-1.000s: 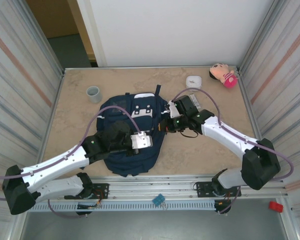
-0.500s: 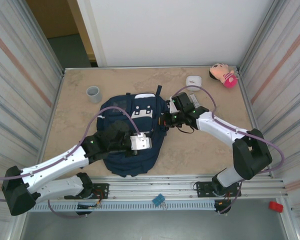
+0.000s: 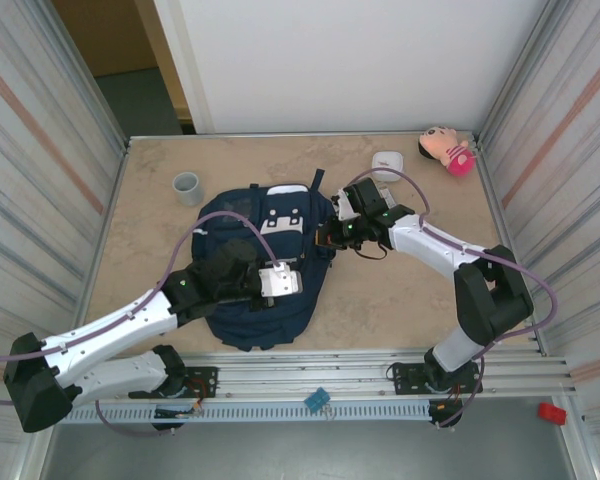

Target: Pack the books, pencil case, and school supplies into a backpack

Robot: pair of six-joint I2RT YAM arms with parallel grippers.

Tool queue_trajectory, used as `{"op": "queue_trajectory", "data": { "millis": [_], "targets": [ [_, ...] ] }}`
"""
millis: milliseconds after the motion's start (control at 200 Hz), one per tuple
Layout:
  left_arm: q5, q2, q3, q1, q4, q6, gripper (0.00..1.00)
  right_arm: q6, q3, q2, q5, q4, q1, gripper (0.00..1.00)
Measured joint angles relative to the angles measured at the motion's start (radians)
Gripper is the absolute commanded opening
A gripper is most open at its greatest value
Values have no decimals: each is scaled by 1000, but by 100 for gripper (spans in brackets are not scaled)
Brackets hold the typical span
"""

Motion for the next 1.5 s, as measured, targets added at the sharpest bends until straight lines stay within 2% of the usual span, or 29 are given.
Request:
{"op": "queue_trajectory", "data": {
  "millis": [742,777,817,887,942,1062,1198,1353,1503],
  "targets": [
    [6,31,-12,19,105,4,0,29,0,-19,-45,-8,-77,0],
    [1,32,-12,19,110,4,0,39,0,-19,-53,-2,-81,7],
    [-3,37,-12,19,121,4,0,46,0,-19,-61,8,-87,20],
    [-6,51,-12,20,134,3,0,59,0,-19,-49,21,-100,37],
    [3,54,-16,19,130,2,0,77,0,-23,-7,54,-130,45],
    [20,56,-26,20,130,-2,0,92,-35,-106,53,75,-190,50],
    [36,56,-31,33,138,-13,0,130,-129,-299,42,68,-167,54],
    [45,55,-49,39,163,-30,0,292,-289,-487,3,113,-57,59],
    [54,56,-55,43,177,-39,0,489,-395,-513,-13,187,78,60]
  ]
}}
